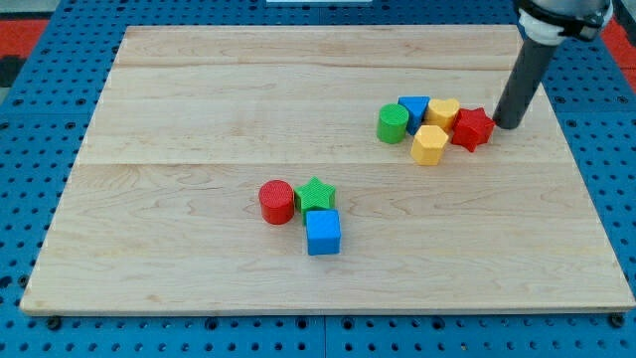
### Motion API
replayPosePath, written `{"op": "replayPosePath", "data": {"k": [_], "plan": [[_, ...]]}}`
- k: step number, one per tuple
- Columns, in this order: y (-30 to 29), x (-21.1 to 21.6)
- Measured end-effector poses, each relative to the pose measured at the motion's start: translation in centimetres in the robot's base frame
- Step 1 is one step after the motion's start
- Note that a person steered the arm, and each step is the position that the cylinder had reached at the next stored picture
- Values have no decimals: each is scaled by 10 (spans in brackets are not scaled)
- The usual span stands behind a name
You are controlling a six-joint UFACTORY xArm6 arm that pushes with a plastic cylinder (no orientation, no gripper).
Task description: Separate the green star from blue cube
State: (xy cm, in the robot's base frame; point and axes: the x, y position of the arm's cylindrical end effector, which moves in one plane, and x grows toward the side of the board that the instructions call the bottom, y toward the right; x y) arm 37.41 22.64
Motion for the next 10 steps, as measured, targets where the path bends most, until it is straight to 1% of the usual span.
{"op": "replayPosePath", "data": {"k": [1, 2, 3, 4, 5, 6, 7, 8, 9, 10], "plan": [[-26, -32], [-64, -25], [-66, 7], [-41, 2], [46, 9], [111, 64], [87, 154], [-37, 204], [-155, 211], [-211, 179]]}}
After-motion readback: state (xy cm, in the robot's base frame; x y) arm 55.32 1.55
